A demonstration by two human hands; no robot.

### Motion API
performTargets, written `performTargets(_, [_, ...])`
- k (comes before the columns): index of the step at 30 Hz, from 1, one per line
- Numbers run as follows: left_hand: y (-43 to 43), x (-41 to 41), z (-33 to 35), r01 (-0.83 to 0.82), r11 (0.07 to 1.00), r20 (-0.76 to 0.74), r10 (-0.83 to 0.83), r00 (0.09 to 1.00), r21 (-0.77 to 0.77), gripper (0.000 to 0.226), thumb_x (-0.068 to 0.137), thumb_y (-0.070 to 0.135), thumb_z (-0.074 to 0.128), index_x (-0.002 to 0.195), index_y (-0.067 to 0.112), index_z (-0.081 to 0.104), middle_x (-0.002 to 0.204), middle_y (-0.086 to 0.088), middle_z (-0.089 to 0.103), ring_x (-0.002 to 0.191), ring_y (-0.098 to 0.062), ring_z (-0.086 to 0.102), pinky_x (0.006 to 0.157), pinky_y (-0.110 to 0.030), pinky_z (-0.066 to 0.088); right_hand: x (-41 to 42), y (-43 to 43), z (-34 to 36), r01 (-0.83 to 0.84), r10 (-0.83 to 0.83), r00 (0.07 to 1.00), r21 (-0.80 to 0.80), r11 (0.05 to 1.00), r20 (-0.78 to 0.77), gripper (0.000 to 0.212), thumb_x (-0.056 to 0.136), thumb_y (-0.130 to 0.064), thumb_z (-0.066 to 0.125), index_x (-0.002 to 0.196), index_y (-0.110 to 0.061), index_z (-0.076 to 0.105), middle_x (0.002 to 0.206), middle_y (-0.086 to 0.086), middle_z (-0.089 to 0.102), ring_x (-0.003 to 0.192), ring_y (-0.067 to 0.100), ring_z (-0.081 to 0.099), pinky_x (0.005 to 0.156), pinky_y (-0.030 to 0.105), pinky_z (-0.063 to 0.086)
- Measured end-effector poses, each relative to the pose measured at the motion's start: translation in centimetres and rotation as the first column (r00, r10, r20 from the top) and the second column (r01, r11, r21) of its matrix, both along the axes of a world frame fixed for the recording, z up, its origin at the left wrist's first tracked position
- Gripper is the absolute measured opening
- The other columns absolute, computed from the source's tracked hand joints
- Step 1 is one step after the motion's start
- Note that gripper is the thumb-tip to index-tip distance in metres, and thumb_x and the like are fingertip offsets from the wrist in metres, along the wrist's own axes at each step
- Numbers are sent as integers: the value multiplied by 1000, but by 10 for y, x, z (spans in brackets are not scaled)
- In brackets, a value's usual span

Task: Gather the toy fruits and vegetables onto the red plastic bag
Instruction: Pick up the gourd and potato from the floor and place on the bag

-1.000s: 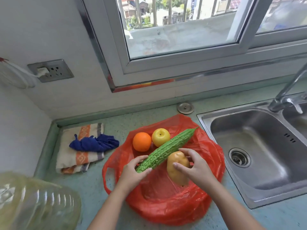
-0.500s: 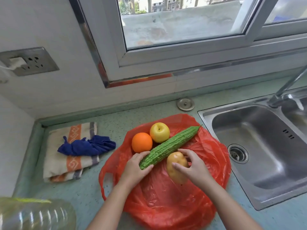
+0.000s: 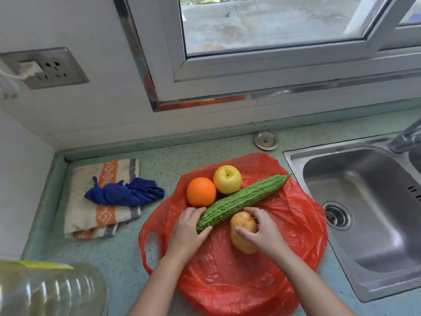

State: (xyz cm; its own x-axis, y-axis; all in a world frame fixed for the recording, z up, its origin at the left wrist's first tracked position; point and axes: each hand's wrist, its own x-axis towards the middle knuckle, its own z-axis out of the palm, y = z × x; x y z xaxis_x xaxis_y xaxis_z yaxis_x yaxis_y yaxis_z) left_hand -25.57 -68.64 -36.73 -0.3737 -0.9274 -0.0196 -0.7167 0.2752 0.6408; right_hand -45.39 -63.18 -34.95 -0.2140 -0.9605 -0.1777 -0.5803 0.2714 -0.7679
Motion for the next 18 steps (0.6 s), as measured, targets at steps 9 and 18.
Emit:
performTargets(9, [12, 2, 10, -64, 998, 10, 65, 998, -7, 52, 82, 25, 66, 130, 13, 49, 124, -2, 51, 117, -16, 44, 94, -17, 28, 4, -6, -4, -8, 8, 999, -9, 1000, -41, 56, 68, -27, 78, 117, -12, 55, 108, 6, 55, 103, 18, 51, 82, 16, 31])
performTargets(18, [28, 0, 19, -106, 994, 22, 106, 994, -8, 53, 87, 27, 60, 135, 16, 43, 139, -5, 42, 130, -18, 33, 105, -30, 29, 0, 2, 2, 22, -23, 999, -17, 1000, -39, 59, 69, -30, 78, 119, -12, 53, 111, 5, 54, 104, 17, 52, 88, 21, 37])
